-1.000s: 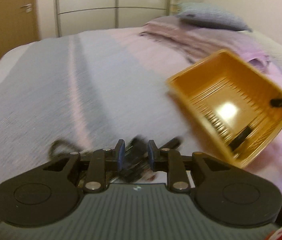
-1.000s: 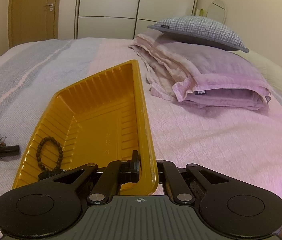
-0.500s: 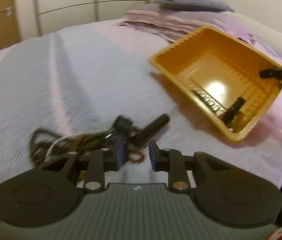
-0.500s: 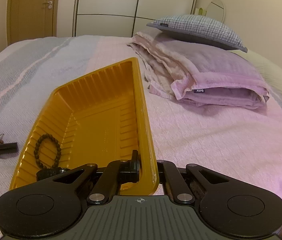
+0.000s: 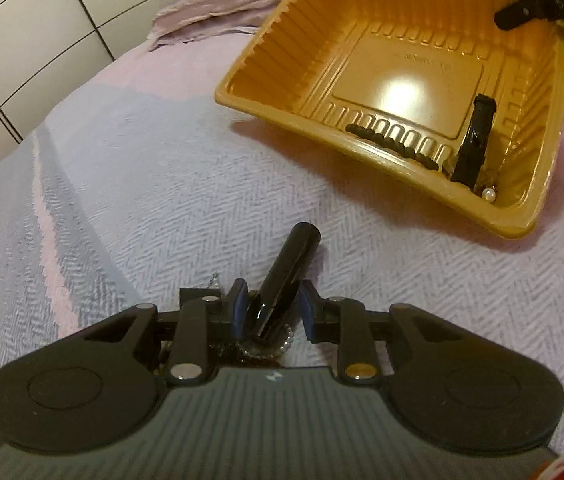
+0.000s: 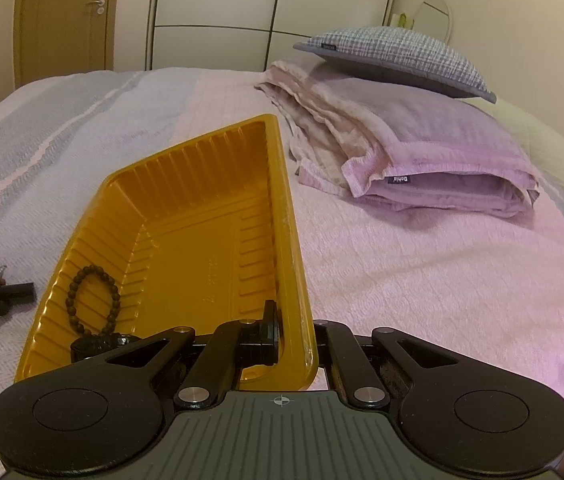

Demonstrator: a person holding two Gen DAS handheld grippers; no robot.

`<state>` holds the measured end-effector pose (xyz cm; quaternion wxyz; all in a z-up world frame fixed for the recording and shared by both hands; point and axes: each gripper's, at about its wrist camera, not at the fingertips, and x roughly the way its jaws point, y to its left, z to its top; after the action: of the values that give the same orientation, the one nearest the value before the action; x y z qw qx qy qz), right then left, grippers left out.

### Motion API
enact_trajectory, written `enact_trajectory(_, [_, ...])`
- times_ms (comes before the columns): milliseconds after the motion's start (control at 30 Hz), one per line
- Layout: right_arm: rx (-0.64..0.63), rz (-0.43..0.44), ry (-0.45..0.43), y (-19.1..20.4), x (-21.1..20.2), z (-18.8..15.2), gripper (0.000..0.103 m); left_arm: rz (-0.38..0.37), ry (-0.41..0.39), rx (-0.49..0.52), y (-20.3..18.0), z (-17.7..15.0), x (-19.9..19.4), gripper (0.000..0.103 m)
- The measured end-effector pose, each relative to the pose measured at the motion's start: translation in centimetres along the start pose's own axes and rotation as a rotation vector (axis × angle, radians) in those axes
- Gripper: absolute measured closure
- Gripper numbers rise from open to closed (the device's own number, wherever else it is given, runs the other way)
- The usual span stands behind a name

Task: Organize jewelry
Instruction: 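Grasp the black cylindrical item from the pile with the left gripper, then carry the black cylinder into the tray and release it while the right holds the tray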

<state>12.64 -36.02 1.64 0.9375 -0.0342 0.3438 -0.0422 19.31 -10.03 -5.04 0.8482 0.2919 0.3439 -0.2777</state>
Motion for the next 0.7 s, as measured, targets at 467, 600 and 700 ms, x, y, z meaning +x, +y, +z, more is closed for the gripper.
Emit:
enact_trajectory(467, [0.000, 0.003, -0.007, 0.0, -0.1, 0.1, 0.099, -0.055, -0.036, -0.188, 1.3, 0.6, -2.8, 0.085])
enact_trajectory(600, [0.003, 0.002, -0.008, 0.0, 0.0, 0.1, 0.099, -0.054, -0.054, -0.228, 1.7, 0.9, -4.0, 0.085])
enact_trajectory(700, [0.003, 0.001, -0.007, 0.0, 0.0, 0.1, 0.099, -0.050, -0.069, -0.237, 1.7, 1.3, -4.6, 0.085])
